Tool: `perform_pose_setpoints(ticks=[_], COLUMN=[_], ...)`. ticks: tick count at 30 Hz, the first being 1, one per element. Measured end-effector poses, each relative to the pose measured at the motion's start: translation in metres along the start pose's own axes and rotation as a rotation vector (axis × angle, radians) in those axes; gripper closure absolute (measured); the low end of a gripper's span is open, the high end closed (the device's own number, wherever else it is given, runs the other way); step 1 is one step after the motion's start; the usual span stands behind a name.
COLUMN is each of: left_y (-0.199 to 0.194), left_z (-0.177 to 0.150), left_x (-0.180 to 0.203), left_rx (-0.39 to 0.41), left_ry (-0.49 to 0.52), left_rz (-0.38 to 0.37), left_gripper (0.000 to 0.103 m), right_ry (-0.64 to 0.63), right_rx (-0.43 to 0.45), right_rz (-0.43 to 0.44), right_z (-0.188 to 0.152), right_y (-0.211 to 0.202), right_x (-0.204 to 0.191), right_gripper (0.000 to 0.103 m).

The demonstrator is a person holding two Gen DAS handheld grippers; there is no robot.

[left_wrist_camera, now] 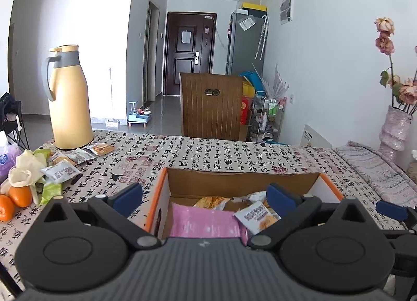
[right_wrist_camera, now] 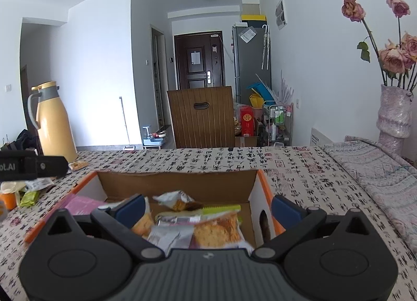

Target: Organize snacks

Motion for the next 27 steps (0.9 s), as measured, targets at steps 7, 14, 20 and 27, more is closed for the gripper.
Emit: perform_pose_setpoints(ticks=[7,14,20,27], left_y=[-0.032,-0.057,-0.074,-0.088], left_z=[-0.03,-0.073,-0.108,-0.142], left_x=[-0.011,-0.02,-0.028,-0.032], left_rx=[-0.015,-0.05,-0.094,-0.15], left_ry=[0.013,0.049,0.056,0.06], left_rz=[-0.008,-0.017,-0.037,-0.034], left_gripper=[0.0,0.0,0.0,0.0], right_ry=[-0.022,-0.021,-0.006,0.005], right_rx=[-0.032,-0.071,-0.098,-0.12], right_rz=[0.014,0.024,0.031,0.029], right_z=[-0.037,-0.071,-0.099,-0.123], right_y=[-0.044,-0.079,-0.102,-0.125], right_x=[-0.004,-0.003,-0.003,-0.005], right_gripper=[0.0,0.0,0.0,0.0])
Point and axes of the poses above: each gripper's, at about its wrist camera, not at the fingertips, and y roughly the way its jaws point, x to its right, z to its top, the point moved 1 cm from there along y, roughly the way its jaws point, and after that the axes turned 9 degrees about -x, right-handed, at the moved point
